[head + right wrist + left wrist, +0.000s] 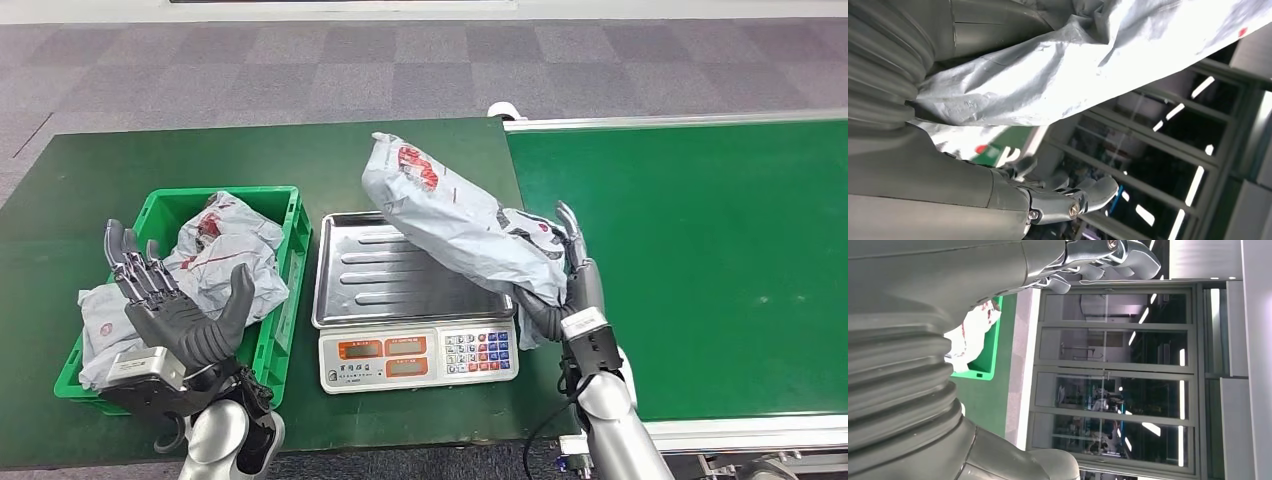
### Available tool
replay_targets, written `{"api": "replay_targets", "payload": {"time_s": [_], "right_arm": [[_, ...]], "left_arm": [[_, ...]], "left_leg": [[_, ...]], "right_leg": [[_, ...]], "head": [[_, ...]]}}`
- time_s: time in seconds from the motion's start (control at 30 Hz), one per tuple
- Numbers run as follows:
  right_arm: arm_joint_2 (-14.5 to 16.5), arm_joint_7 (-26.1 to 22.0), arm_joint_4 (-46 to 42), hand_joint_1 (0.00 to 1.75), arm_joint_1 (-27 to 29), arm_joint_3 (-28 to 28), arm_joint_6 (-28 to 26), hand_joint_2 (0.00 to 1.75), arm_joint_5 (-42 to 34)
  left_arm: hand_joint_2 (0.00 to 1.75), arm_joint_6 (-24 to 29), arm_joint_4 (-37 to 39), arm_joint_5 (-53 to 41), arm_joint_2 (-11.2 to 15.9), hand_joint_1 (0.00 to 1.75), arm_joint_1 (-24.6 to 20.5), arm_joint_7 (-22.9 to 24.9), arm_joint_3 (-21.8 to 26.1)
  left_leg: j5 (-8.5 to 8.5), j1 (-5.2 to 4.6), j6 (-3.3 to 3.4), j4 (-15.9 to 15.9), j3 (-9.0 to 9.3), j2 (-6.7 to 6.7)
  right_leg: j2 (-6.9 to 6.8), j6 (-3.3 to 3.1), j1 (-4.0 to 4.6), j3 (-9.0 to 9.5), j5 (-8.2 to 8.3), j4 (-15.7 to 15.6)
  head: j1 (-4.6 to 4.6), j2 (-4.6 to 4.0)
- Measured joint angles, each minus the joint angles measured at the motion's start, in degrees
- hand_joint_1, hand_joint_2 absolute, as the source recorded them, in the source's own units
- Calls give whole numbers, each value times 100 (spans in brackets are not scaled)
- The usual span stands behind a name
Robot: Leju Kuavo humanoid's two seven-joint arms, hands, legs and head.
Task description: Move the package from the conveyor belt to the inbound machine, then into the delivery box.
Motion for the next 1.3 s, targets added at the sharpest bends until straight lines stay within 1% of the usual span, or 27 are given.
{"api": "replay_targets", "payload": {"time_s": [0.1,0.27,0.37,0.5,0.6,0.7,0.77,0.8,0.9,1.0,1.13,1.3], "right_arm": [[3,1,-213,0,78,-190,51,175,-6],[12,16,-378,0,149,-313,91,175,8],[55,38,-393,0,155,-407,204,175,145],[109,210,-378,0,107,-492,581,175,535],[114,579,-266,0,37,-495,1182,175,1130],[90,842,139,0,-76,-358,2036,175,1929],[61,867,566,0,-179,-158,2504,175,2210],[48,855,791,0,-242,-56,2645,175,2268],[17,773,1342,0,-448,180,2746,175,2317],[-9,784,1670,0,-644,316,2839,175,2315],[-62,1136,2194,0,-981,507,3440,175,2262],[-92,1553,2848,0,-1390,668,3775,175,2129]], "left_arm": [[175,-5,17,-12,26,0,1,0,-7],[175,-49,59,-73,61,0,1,0,-34],[175,-168,351,-331,99,0,-26,1,-123],[175,-281,1034,-705,117,0,-141,5,-241],[175,-290,1328,-698,117,0,-210,6,-260],[175,-318,1483,-623,125,0,-254,6,-260],[175,-343,1580,-611,131,0,-303,5,-260],[175,-349,1631,-611,132,0,-330,6,-260],[175,-357,1761,-614,133,0,-386,6,-258],[175,-364,1844,-622,134,0,-416,5,-258],[175,-410,1971,-625,133,0,-488,6,-258],[175,-437,2121,-575,113,0,-631,7,-258]], "left_leg": [[0,0,0,0,1,1],[0,0,0,0,1,3],[0,0,0,0,0,3],[0,0,0,0,1,5],[0,0,0,0,1,5],[0,1,-1,0,0,5],[1,2,-1,0,0,4],[1,2,-1,0,0,3],[0,3,-1,0,5,7],[-7,2,-3,0,22,21],[-37,2,-13,0,79,71],[-150,11,-12,-6,215,116]], "right_leg": [[1,0,0,0,0,0],[1,0,0,0,0,0],[1,-1,-1,0,-1,0],[2,-1,-1,-1,0,0],[3,-1,0,0,0,0],[3,-1,3,0,0,1],[2,-2,3,1,0,1],[2,-2,3,1,0,1],[5,-2,3,3,-1,1],[16,-4,2,12,-3,-1],[62,-12,5,49,-7,-7],[101,-22,21,203,-110,-19]], "head": [[0,0],[0,0],[0,0],[1,0],[1,0],[1,0],[1,0],[1,0],[0,0],[1,0],[-1,0],[-1,0]]}}
